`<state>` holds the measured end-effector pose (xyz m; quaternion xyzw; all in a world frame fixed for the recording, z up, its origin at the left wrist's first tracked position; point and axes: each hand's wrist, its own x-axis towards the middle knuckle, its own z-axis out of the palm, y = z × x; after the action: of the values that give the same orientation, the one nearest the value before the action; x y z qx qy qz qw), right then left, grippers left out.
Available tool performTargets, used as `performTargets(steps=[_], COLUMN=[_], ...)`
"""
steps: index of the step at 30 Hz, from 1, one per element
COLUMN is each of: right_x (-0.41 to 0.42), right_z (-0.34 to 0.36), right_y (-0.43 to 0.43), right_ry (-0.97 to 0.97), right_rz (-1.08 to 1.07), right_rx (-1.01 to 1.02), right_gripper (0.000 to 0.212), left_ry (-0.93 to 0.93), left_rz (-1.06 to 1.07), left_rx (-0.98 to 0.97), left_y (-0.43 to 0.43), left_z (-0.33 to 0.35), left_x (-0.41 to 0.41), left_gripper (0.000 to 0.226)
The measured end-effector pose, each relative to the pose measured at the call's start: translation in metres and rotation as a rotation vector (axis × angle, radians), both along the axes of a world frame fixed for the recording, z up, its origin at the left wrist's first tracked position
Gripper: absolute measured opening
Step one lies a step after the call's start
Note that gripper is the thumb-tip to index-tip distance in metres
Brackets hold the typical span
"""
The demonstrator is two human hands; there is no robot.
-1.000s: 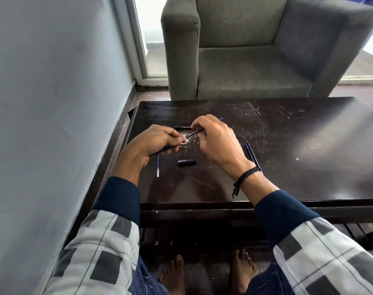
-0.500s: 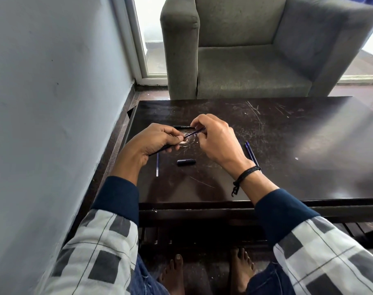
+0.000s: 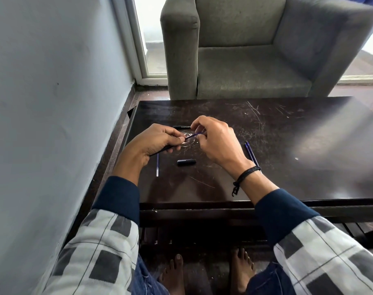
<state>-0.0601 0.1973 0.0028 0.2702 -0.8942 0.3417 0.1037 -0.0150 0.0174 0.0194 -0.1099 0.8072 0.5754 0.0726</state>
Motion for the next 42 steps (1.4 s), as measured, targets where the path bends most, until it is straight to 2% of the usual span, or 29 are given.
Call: performTargets(steps=[9, 15, 20, 24, 28, 34, 42], right_x=[0.003, 0.006, 0.005, 0.006, -0.002, -0.022, -0.018], right_z=[0.003, 0.005, 0.006, 0.005, 0.007, 0.009, 0.005], right_y=[0.000, 0.000, 0.001, 0.000, 0.005, 0.029, 0.021], right_ry=[-0.010, -0.017, -0.060, -0.087, -0.097, -0.123, -0.070], right_rz=[-0.011, 0.040, 0.052, 0.054, 0.038, -0.117, 0.087], right_rx=[0.118, 0.196, 0.202, 0.212, 0.164, 0.076, 0.091], right_gripper=[0.031, 0.032, 0.033, 0.032, 0.019, 0.016, 0.014], left_ry=[0.031, 0.147, 0.178, 0.174, 0.176, 0.179, 0.176], left_rz=[-0.018, -0.060, -0.104, -0.106, -0.079, -0.057, -0.103], left_rx=[-0.046, -0.269, -0.357, -0.374, -0.347, -0.327, -0.315], left_y=[-0.002, -0.004, -0.006, -0.004, -0.006, -0.007, -0.004], left_z=[0.003, 0.001, -0.001, -0.001, -0.003, -0.004, -0.006], left_x=[0.004, 0.002, 0.000, 0.000, -0.001, -0.001, -0.003], left_gripper=[0.017, 0.022, 0.023, 0.023, 0.020, 0.018, 0.017])
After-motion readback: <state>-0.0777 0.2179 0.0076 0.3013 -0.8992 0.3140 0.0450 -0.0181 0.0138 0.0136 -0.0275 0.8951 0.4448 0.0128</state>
